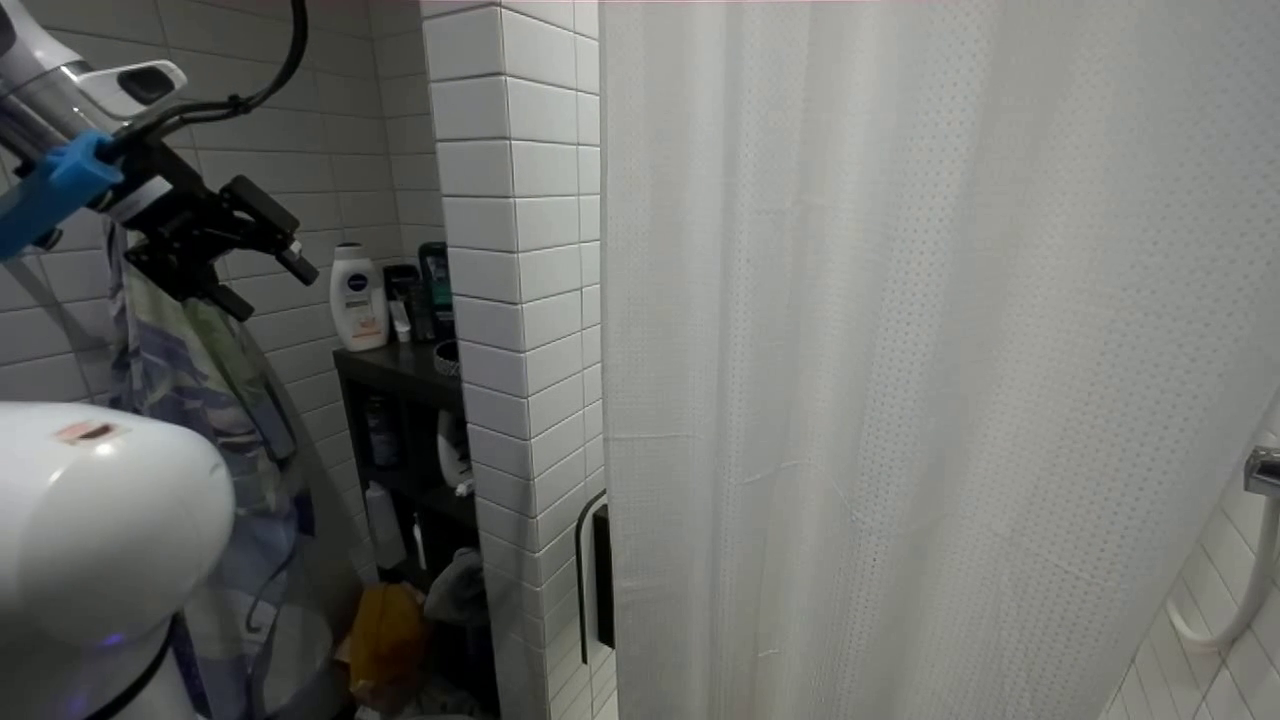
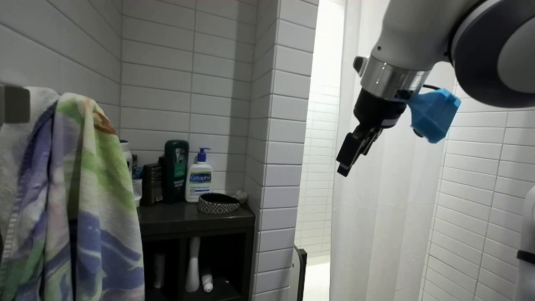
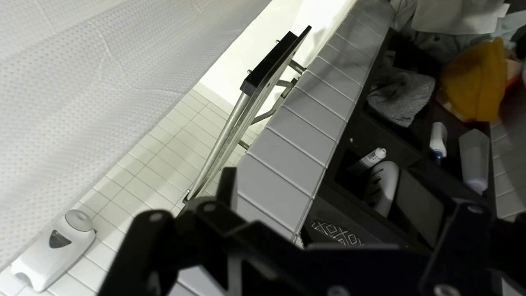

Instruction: Put the head sock on the floor

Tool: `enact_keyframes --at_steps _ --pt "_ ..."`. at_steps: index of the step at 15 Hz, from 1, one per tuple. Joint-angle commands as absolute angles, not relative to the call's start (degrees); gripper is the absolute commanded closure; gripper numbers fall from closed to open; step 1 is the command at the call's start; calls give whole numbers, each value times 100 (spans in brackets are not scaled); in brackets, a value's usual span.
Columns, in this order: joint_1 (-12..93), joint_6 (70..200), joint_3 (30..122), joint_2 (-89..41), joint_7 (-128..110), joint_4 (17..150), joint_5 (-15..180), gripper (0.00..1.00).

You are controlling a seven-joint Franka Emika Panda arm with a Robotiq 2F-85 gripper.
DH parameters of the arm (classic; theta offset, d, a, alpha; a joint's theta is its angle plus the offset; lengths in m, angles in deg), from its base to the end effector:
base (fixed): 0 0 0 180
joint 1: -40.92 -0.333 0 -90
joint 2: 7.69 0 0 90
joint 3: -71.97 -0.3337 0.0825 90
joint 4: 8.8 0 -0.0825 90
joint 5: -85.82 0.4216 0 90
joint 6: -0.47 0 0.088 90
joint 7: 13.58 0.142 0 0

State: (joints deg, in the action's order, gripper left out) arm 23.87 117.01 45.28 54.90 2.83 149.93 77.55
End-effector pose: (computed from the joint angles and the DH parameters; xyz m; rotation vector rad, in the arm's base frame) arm 0.2438 0.1959 0.4735 2.6377 0.4654 0.6736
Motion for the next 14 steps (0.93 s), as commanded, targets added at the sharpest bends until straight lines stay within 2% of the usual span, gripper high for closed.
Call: enact_keyframes --at_steps 1,7,14 --pt "2399 11695 4521 5490 274 14984 7763 0" --pt "3245 11252 4158 4621 1169 14662 7666 0" --pt "4474 11132 4699 3715 1787 14622 7433 0"
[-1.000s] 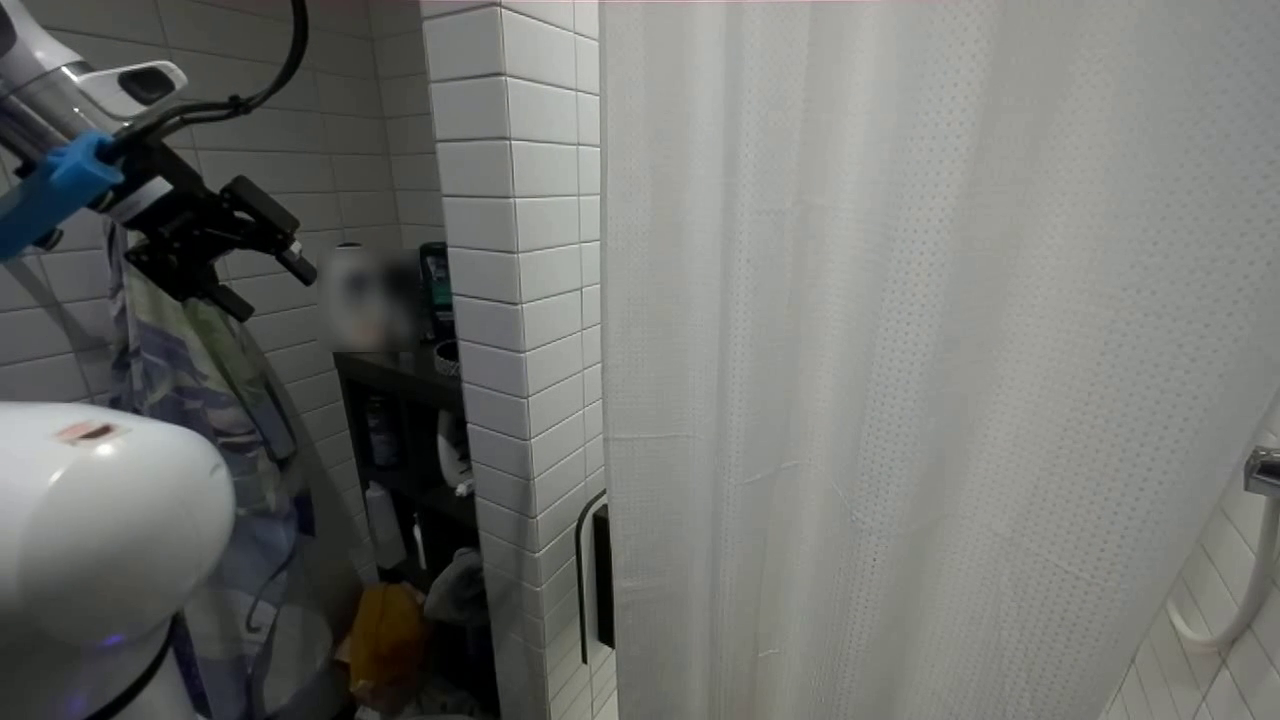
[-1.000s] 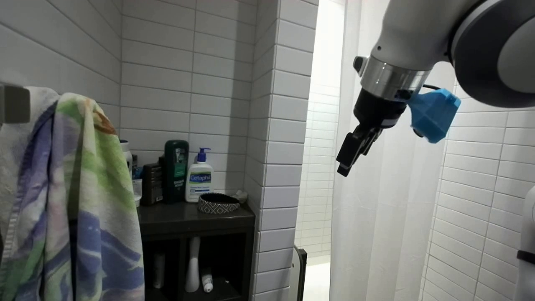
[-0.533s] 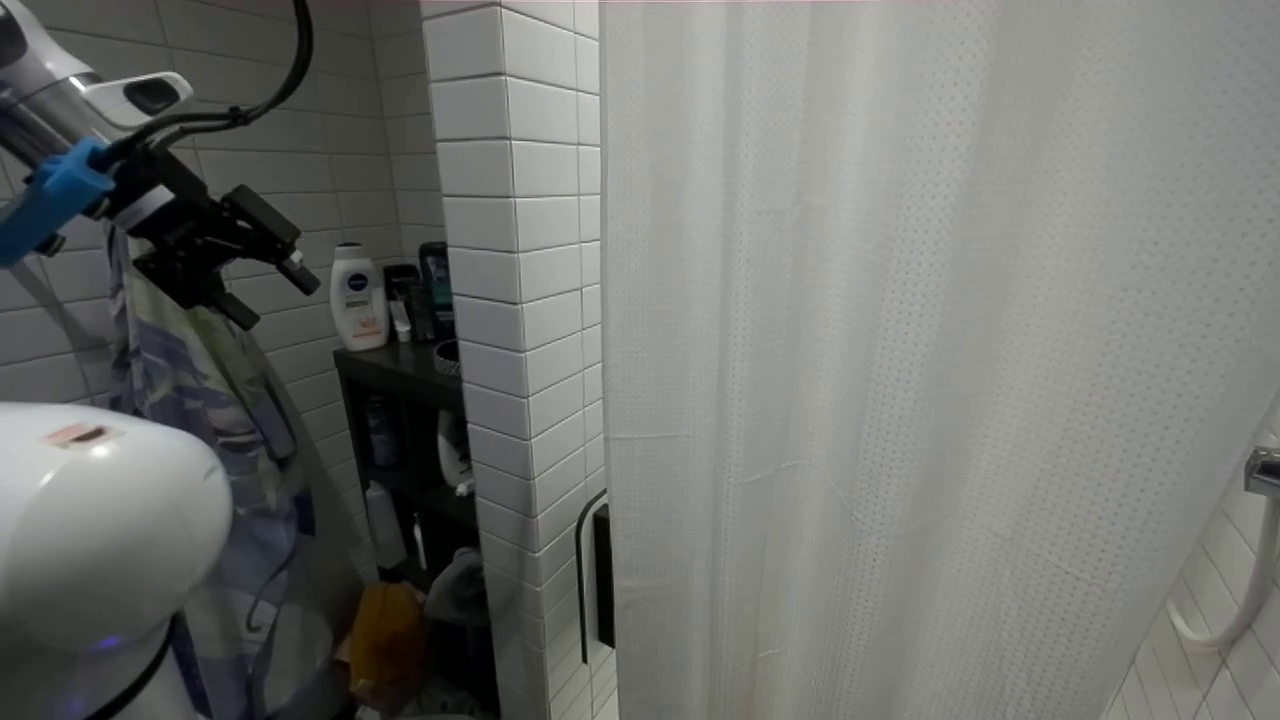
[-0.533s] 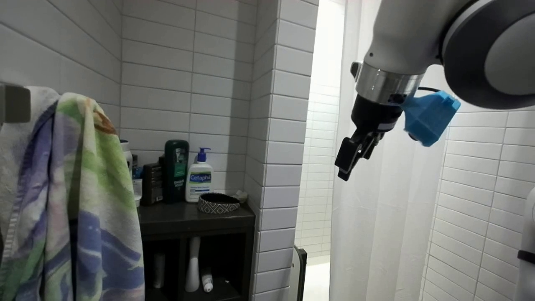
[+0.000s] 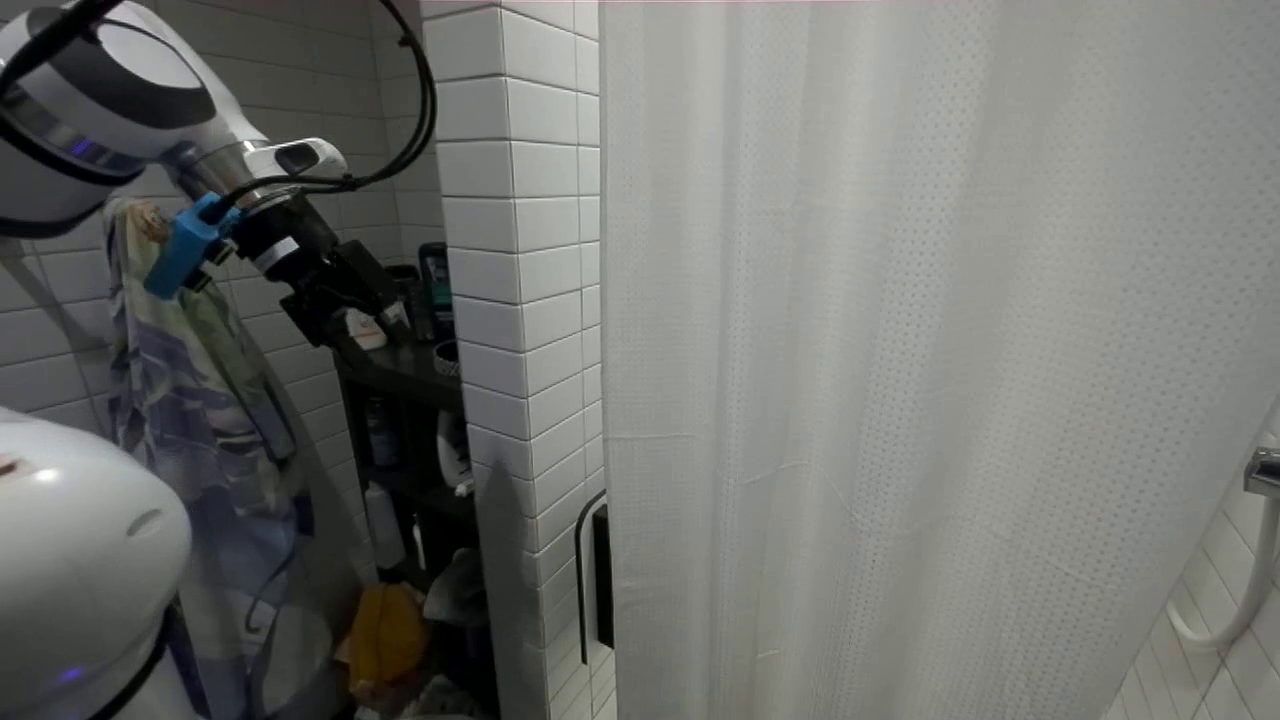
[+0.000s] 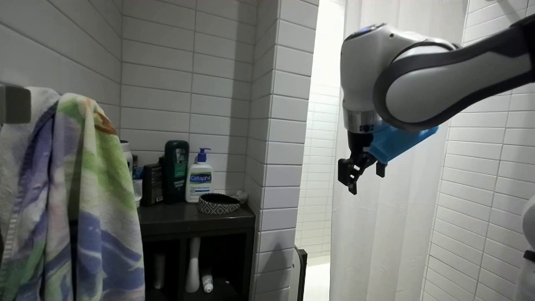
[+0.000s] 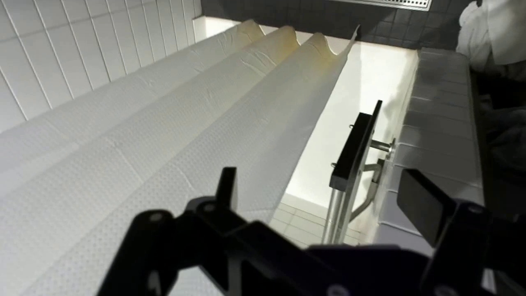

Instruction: Put the head sock on the floor

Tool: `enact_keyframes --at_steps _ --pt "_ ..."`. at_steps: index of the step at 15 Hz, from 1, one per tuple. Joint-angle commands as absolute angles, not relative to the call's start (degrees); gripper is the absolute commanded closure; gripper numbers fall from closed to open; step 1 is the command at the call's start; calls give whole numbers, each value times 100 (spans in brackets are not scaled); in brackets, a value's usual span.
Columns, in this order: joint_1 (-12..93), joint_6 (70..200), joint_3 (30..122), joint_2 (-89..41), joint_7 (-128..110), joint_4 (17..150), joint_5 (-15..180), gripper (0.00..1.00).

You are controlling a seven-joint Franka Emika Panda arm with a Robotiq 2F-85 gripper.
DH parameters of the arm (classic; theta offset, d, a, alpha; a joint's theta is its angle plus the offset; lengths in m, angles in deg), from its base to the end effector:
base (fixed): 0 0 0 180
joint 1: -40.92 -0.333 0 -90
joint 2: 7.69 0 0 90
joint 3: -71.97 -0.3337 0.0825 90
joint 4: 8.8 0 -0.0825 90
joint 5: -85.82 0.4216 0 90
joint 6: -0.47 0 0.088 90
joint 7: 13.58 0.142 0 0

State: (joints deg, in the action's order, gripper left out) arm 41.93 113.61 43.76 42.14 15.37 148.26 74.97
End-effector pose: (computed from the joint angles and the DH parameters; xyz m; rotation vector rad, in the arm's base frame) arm 0.3134 0.1153 0.4149 2.6298 -0.1446 0.3267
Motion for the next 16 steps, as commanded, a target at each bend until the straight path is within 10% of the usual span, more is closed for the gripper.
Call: enact_keyframes --at_steps 1,16 --pt "4575 11096 4827 3637 1838 14636 7466 0" --pt "5076 11733 6792 3049 1652 14660 8289 0"
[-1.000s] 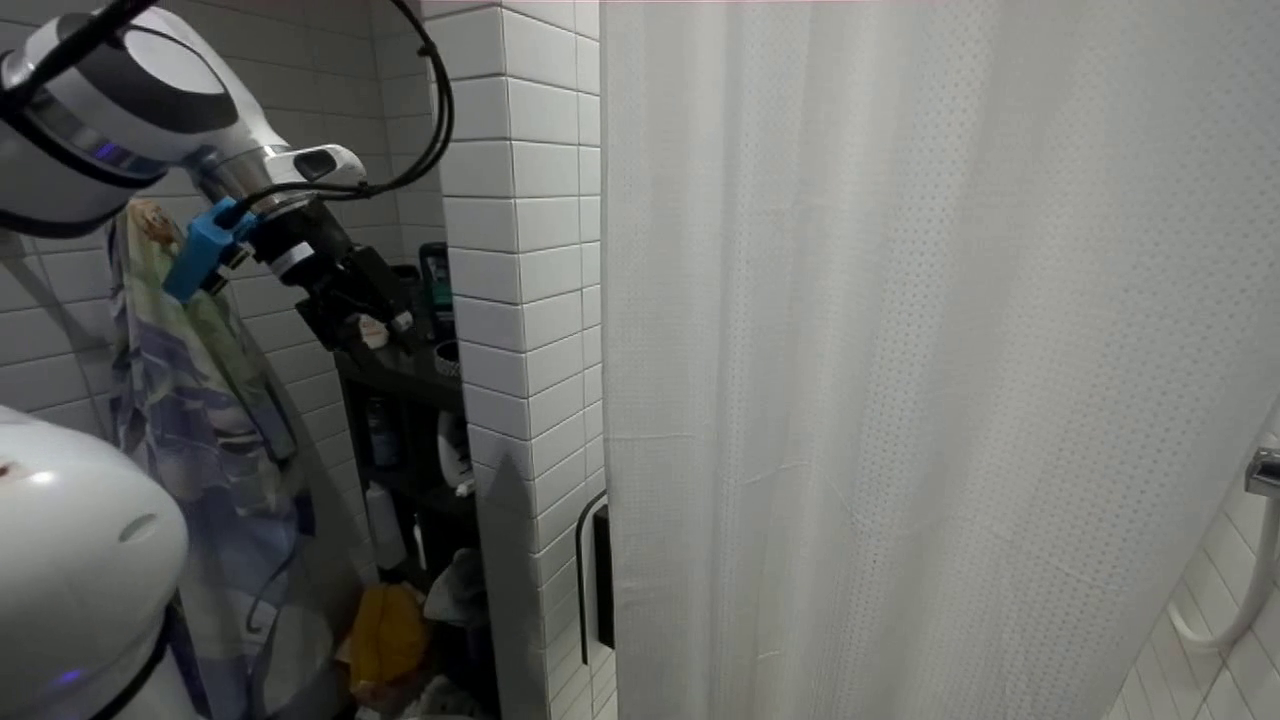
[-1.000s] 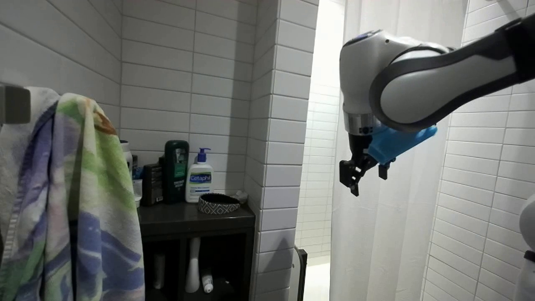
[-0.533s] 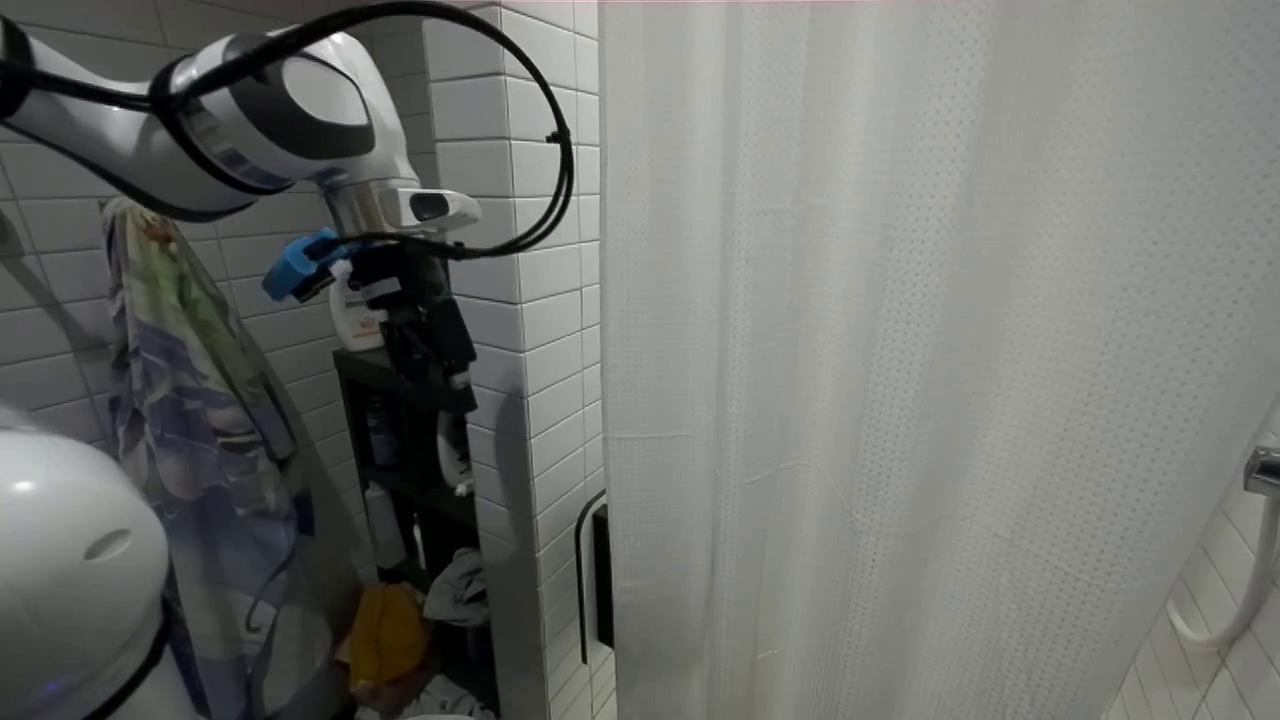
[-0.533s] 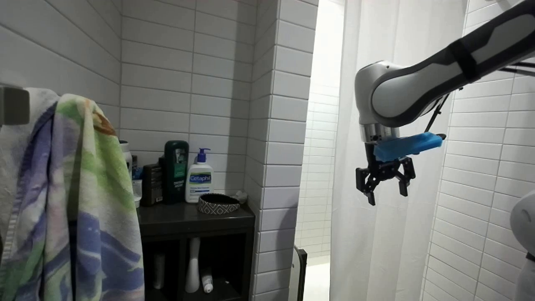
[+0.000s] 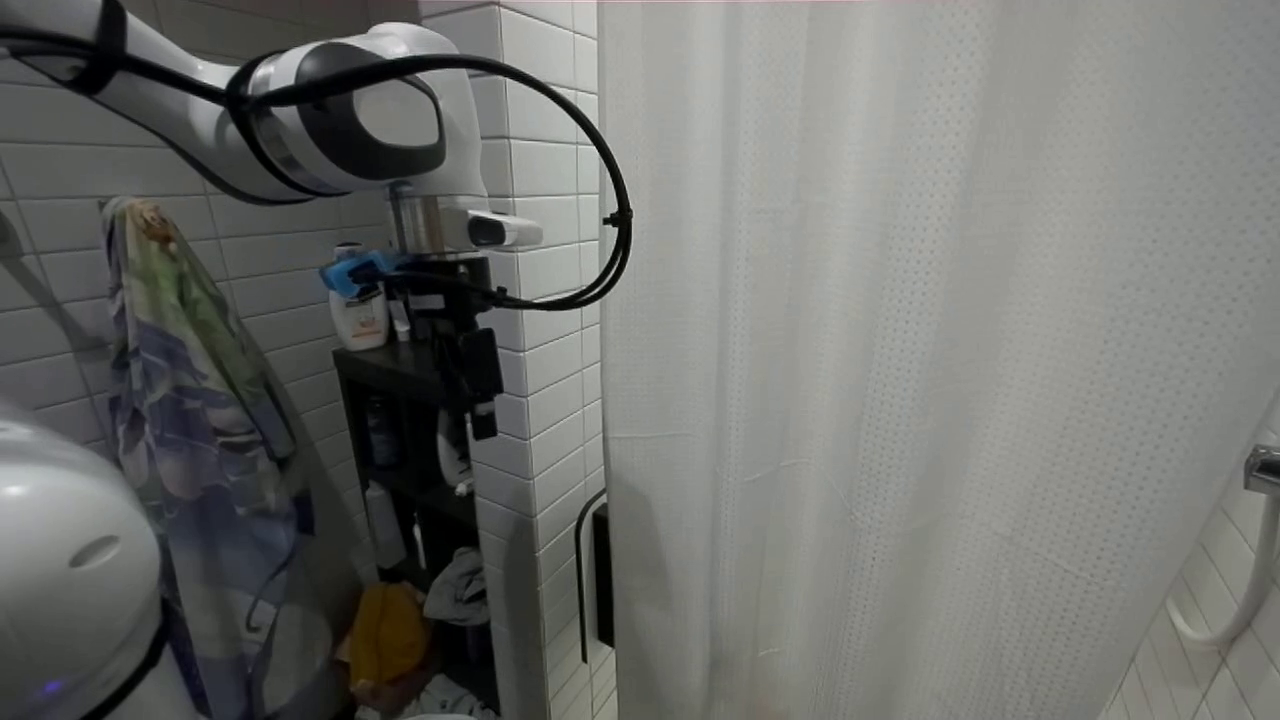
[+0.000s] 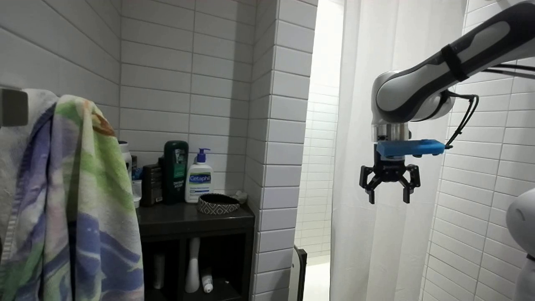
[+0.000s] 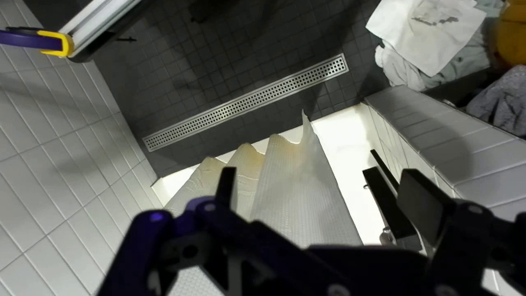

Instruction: Put the head sock on the floor

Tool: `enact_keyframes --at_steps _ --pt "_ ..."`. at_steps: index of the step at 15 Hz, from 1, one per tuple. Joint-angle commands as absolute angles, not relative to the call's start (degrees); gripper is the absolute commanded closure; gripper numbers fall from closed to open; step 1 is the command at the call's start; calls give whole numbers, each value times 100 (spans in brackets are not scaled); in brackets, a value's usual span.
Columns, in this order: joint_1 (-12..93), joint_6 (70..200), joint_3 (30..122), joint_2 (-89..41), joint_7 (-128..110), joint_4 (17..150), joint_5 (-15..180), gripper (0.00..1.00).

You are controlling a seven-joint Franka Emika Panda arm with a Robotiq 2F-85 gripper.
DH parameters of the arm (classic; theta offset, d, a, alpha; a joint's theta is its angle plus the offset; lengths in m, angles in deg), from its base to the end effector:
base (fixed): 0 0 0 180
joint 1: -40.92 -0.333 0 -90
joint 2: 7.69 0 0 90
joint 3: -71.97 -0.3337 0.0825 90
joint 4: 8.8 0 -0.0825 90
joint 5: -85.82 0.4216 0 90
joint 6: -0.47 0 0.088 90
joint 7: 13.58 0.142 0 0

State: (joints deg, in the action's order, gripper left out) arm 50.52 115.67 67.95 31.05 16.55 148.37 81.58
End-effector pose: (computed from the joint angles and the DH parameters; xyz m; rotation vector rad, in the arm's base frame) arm 0.3428 -0.0440 0.3701 2.8838 -0.9023 -0.0522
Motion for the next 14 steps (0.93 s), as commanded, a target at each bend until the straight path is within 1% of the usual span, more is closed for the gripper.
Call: enact_keyframes --at_steps 1,14 --pt "5076 11801 6767 3067 1649 14630 8258 0" --pt "5085 11807 6712 3108 1629 14610 8191 0"
